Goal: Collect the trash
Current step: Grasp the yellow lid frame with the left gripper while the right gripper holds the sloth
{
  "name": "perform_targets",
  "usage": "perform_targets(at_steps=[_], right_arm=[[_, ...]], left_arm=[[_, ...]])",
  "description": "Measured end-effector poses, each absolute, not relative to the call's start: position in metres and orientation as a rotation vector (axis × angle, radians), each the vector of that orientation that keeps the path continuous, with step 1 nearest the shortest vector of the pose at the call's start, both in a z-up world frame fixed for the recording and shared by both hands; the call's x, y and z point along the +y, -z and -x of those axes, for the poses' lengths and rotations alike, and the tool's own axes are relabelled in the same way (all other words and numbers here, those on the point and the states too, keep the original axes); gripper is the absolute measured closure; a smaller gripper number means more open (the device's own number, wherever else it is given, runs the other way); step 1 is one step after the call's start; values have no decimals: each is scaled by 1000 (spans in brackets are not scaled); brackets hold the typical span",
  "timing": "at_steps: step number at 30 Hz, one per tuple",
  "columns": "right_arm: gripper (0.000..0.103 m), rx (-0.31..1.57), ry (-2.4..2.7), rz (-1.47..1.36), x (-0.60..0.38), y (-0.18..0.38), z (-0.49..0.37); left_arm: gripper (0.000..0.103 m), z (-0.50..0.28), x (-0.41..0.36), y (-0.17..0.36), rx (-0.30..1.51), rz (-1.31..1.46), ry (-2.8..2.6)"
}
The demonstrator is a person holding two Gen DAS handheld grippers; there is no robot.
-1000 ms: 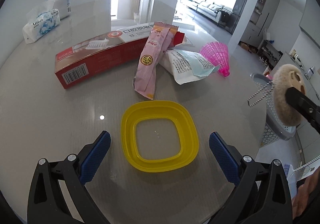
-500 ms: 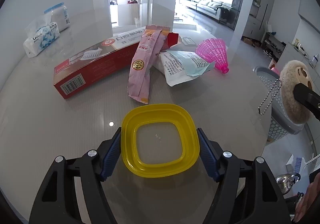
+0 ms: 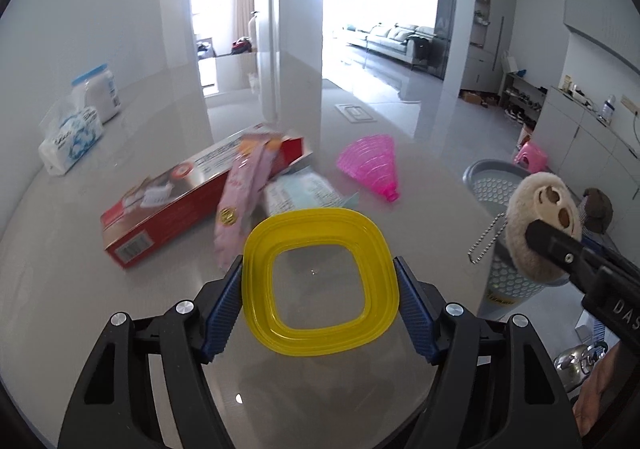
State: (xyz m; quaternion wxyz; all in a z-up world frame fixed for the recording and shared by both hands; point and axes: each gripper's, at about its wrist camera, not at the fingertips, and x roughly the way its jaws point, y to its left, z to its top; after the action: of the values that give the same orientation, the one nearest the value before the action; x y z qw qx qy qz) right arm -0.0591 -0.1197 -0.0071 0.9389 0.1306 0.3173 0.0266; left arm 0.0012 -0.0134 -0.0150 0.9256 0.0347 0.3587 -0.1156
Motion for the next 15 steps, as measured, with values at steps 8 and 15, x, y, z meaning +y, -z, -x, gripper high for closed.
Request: perform_targets(at_steps=[8, 15], right_arm=[[52, 625, 47, -286, -170, 9, 63], [52, 622, 173, -326, -234, 22, 65]], left_arm=[[34, -18, -74, 4, 707, -109, 355], [34, -35, -131, 6, 704, -137, 469]])
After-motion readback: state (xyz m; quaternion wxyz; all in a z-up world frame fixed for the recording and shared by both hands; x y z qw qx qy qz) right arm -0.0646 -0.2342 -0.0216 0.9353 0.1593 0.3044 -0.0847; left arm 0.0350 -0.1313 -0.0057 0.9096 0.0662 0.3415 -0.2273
